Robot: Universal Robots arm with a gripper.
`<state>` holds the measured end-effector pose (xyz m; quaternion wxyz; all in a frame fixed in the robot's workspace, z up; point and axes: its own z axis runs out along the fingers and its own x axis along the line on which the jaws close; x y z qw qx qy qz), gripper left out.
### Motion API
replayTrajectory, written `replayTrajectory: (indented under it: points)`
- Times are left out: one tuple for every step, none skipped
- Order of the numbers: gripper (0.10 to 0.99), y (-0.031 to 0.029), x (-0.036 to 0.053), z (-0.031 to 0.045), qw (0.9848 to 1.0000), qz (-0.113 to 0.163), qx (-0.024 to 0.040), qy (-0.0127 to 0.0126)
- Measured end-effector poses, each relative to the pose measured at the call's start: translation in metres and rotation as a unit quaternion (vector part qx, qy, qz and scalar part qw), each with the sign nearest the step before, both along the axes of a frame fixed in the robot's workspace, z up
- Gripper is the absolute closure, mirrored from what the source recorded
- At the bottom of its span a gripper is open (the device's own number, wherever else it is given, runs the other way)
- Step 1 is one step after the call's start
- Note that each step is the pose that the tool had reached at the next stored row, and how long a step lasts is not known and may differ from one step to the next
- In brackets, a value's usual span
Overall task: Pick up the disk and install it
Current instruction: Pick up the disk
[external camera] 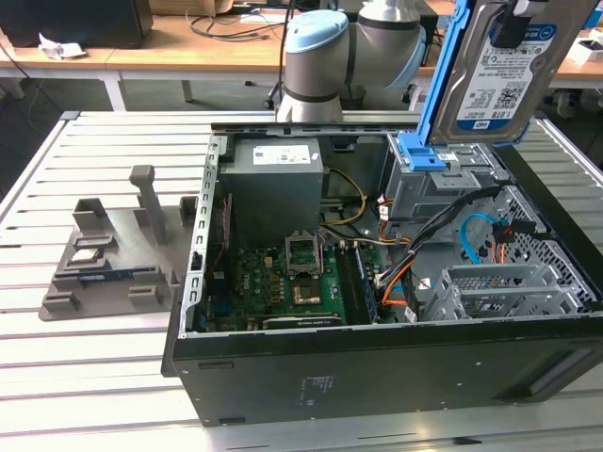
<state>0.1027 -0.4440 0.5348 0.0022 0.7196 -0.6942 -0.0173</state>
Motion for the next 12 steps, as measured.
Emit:
replayTrajectory:
  points:
    - [0.722, -0.0022, 0.0, 0.0, 1.0, 0.0, 0.0, 0.0]
    - [0.722, -0.0043, 0.0, -0.0001, 1.0, 0.0, -0.0001, 0.0]
    - [0.722, -0.0066, 0.0, -0.0001, 1.0, 0.0, -0.0002, 0.0]
    - [0.722, -0.009, 0.0, -0.0001, 1.0, 0.0, -0.0003, 0.0]
    - [0.722, -0.0116, 0.0, -0.0001, 1.0, 0.0, -0.0005, 0.0]
    - [0.722, -0.0139, 0.0, -0.0002, 1.0, 0.0, -0.0006, 0.0]
    - [0.722, -0.0181, 0.0, -0.0003, 1.0, 0.0, -0.0008, 0.0]
    - [0.722, -0.0205, 0.0, -0.0003, 1.0, 0.0, -0.001, 0.0]
    - [0.722, -0.0229, 0.0, -0.0003, 1.0, 0.0, -0.0011, 0.0]
    - [0.722, -0.0258, 0.0, -0.0003, 1.0, 0.0, -0.0013, 0.0]
    - [0.722, -0.0281, 0.0, -0.0004, 1.0, 0.0, -0.0015, 0.0]
    - [0.722, -0.0315, 0.0, -0.0004, 1.0, 0.0, -0.0017, 0.0]
